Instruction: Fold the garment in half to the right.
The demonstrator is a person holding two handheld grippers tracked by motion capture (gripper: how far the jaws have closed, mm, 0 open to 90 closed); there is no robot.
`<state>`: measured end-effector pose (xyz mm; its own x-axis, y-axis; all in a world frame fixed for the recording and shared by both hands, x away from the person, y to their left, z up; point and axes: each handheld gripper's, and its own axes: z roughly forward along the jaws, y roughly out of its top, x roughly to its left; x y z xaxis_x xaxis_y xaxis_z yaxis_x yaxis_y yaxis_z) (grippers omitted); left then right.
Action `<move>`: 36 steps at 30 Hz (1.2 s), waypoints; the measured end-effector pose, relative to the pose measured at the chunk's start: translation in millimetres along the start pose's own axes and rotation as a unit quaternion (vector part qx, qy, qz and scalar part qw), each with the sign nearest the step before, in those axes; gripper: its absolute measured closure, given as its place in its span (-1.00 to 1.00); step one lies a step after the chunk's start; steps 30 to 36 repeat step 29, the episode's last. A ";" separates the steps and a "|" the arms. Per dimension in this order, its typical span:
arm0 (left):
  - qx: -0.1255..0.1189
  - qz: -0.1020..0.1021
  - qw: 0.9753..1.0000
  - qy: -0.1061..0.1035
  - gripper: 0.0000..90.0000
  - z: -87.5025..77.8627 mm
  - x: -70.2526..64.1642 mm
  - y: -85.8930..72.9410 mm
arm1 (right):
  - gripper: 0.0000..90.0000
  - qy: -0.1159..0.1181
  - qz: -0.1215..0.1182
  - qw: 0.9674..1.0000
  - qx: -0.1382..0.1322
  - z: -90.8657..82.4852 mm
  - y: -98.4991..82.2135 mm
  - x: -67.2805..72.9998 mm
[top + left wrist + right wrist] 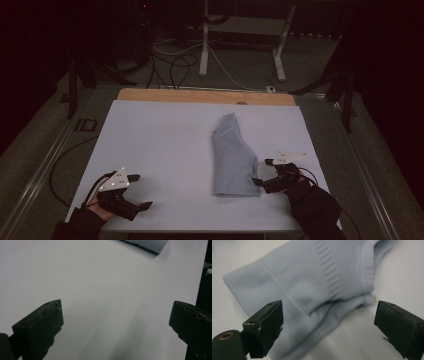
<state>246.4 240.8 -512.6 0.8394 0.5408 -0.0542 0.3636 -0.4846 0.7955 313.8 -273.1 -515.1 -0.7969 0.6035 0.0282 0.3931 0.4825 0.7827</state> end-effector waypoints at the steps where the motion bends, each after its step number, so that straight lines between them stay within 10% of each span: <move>1: 0.000 -0.002 1.000 0.001 -0.99 0.2 0.2 -0.1 | -0.81 -0.003 -0.001 1.000 0.002 -1.1 -1.8 -0.3; 36: -0.003 -0.008 1.000 0.009 -0.99 0.2 4.7 -5.6 | -0.81 -0.020 0.021 0.999 0.018 -10.6 -28.2 -5.6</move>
